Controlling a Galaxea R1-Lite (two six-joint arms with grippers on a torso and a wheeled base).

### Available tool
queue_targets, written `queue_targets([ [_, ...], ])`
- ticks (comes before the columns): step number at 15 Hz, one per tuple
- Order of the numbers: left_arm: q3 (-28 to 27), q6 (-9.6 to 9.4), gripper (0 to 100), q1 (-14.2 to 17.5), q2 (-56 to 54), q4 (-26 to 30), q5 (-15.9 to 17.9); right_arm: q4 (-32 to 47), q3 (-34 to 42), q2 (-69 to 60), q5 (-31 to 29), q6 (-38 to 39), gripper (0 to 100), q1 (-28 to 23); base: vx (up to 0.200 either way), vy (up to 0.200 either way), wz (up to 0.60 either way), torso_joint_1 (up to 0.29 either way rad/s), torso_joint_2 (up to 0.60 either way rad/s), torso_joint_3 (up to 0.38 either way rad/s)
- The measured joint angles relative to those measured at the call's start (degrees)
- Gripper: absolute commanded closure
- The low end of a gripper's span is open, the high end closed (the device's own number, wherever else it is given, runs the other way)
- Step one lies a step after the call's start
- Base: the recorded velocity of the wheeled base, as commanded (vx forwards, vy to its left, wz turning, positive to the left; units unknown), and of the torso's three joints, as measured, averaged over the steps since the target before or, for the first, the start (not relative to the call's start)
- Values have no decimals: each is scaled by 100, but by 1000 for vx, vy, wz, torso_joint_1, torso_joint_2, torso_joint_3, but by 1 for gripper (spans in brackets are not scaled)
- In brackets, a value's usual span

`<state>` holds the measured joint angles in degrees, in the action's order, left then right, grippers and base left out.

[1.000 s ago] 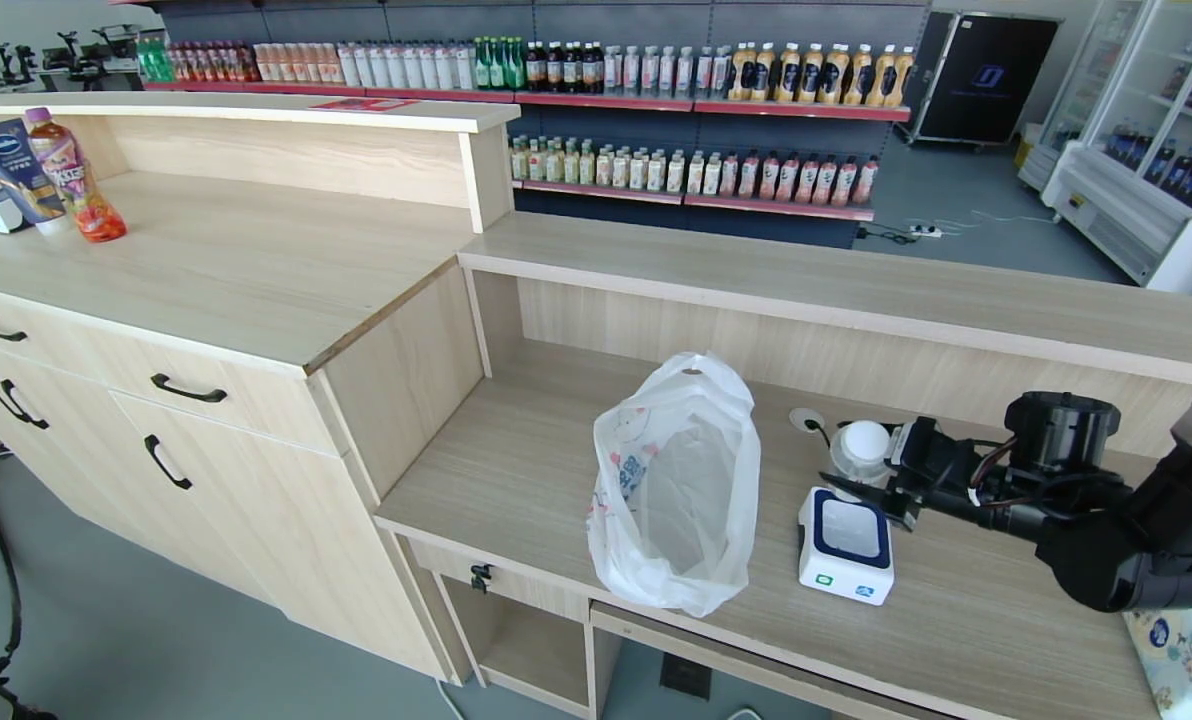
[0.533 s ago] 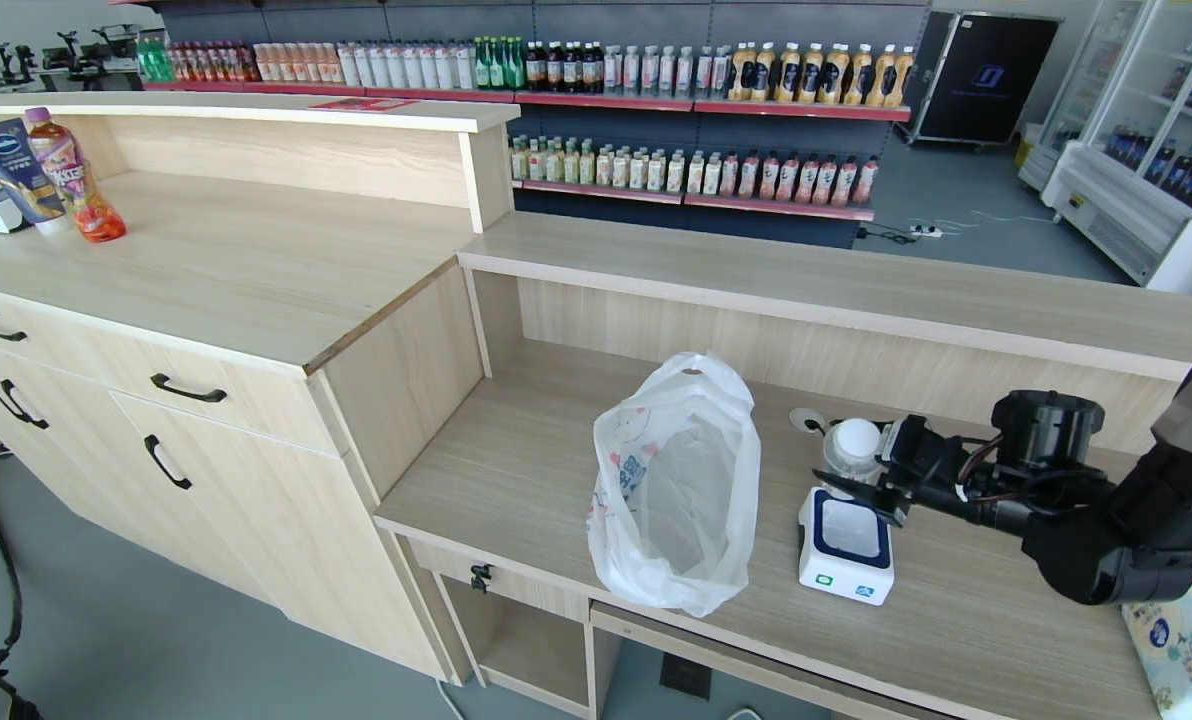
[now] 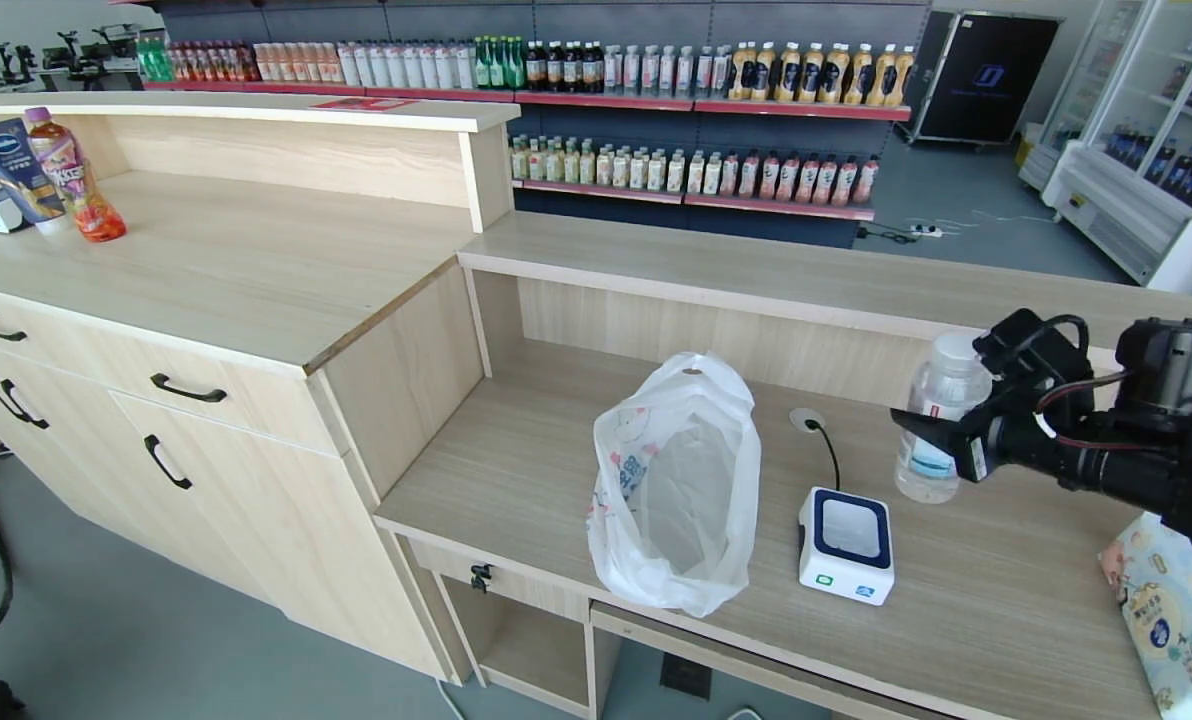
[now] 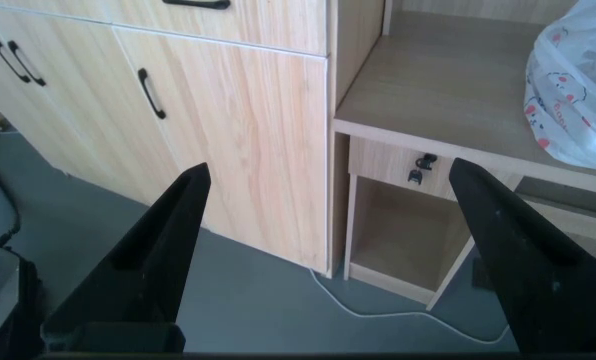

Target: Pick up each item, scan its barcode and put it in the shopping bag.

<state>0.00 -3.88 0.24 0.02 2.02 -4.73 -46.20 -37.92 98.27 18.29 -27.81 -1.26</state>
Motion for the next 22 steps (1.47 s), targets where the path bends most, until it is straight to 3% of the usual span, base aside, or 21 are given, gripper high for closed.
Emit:
queue_targets([
  [2, 0, 2, 0, 0, 0, -2, 0, 819, 328, -913, -1011, 391, 100, -202, 0, 0, 0, 0, 0, 0],
  [4, 0, 2, 0, 0, 0, 0, 0, 1481, 571, -1660, -1432, 573, 100, -458, 0, 0, 0, 0, 0, 0],
  [11, 0, 0, 0, 0, 0, 0, 0, 1637, 557, -2308, -1512, 761, 100, -623, 0, 0, 514, -92, 199, 116],
  [13, 0, 0, 0, 0, 0, -2, 2, 1208, 428, -2157, -1507, 934, 100, -549, 0, 0, 600, -149, 356, 195],
  [17, 0, 2, 0, -6, 0, -2, 2, 446, 190, -1577, -1479, 1679, 100, -276, 0, 0, 0, -49, 115, 65],
  [22, 0, 0, 0, 0, 0, 0, 0, -1128, 39, -227, -1485, 1857, 100, -87, 0, 0, 0, 0, 0, 0],
])
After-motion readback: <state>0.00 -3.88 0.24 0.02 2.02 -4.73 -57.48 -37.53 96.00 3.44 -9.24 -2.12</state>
